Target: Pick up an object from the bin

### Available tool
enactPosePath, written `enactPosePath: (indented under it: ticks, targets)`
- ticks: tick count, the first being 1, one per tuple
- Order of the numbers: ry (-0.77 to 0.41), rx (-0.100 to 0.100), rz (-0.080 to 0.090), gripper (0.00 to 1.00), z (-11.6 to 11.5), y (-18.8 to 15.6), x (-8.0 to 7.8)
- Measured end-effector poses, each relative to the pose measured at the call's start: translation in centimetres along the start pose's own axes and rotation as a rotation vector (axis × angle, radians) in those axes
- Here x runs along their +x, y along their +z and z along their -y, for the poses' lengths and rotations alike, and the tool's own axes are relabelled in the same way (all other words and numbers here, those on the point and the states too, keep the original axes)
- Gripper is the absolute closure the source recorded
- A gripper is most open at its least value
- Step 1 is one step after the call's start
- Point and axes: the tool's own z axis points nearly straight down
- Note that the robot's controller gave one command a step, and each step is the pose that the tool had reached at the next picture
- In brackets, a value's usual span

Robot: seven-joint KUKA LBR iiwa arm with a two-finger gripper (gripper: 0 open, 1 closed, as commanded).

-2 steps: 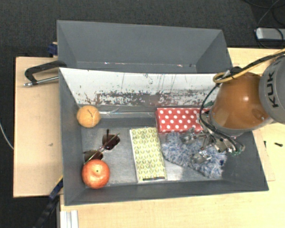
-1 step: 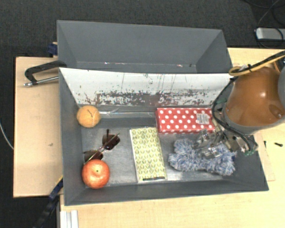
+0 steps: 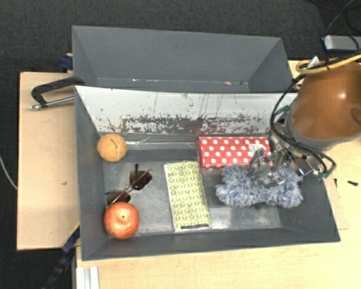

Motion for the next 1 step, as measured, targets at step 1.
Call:
enactPosePath:
  ticks: [1]
  targets:
    - [0.074, 0.002, 0.004, 1.00, 0.64, -5.20, 1.65]
